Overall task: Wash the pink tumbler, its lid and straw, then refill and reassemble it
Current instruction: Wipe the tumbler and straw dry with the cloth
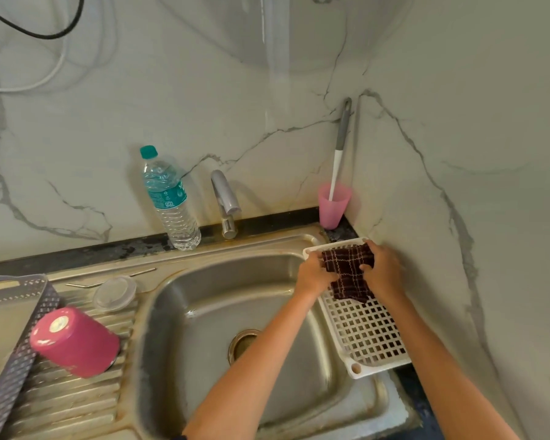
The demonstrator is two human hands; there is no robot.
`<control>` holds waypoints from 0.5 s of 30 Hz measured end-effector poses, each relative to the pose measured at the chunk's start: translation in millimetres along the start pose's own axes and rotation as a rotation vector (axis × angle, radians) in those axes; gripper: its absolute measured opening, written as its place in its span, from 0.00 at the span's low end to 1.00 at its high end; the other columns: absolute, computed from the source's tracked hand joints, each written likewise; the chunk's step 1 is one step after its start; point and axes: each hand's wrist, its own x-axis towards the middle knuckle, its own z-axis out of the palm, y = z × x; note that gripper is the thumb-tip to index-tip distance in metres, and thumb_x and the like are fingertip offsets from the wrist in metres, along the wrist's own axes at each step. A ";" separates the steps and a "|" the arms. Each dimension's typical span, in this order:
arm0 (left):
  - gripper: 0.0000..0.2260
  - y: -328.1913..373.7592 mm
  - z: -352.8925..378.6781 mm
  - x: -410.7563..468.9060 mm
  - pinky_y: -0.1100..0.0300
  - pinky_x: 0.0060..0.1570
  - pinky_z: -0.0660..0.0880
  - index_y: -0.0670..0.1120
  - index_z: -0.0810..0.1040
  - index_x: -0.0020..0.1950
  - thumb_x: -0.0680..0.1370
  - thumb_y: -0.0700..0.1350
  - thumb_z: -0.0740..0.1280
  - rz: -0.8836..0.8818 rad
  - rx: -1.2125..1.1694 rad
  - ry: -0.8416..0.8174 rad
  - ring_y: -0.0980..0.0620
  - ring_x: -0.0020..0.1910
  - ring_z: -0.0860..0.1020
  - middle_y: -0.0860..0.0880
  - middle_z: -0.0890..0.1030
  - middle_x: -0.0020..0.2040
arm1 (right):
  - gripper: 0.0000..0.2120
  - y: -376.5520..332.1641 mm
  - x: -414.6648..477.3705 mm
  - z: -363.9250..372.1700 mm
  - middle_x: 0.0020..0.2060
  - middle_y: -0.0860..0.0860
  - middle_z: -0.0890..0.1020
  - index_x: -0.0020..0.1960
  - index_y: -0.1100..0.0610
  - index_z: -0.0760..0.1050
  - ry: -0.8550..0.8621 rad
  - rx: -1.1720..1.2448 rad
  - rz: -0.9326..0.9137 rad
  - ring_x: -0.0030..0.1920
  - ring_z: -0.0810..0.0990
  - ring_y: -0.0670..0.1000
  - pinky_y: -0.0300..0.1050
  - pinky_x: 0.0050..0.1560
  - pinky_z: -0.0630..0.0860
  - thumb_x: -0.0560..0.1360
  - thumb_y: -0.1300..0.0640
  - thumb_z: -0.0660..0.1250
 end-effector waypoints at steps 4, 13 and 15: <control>0.16 -2.0 11.0 1.9 0.58 0.59 0.71 0.43 0.74 0.65 0.77 0.40 0.68 0.182 0.324 0.103 0.46 0.60 0.76 0.45 0.72 0.63 | 0.24 10.1 -0.5 19.1 0.64 0.58 0.73 0.71 0.61 0.68 0.113 -0.096 -0.120 0.64 0.71 0.58 0.51 0.65 0.69 0.76 0.69 0.63; 0.16 -14.1 0.1 -4.0 0.57 0.66 0.70 0.43 0.75 0.69 0.81 0.40 0.64 0.208 0.407 -0.130 0.48 0.66 0.74 0.45 0.76 0.68 | 0.13 21.0 -0.6 29.5 0.52 0.61 0.81 0.57 0.66 0.79 0.060 -0.213 -0.142 0.52 0.78 0.58 0.49 0.54 0.75 0.74 0.70 0.63; 0.15 -24.8 -23.4 -13.6 0.58 0.64 0.71 0.46 0.77 0.67 0.80 0.41 0.64 0.248 0.304 -0.006 0.54 0.62 0.76 0.49 0.78 0.64 | 0.15 5.3 -5.0 30.3 0.55 0.61 0.81 0.59 0.65 0.79 0.108 -0.172 -0.136 0.56 0.78 0.59 0.53 0.60 0.75 0.74 0.71 0.63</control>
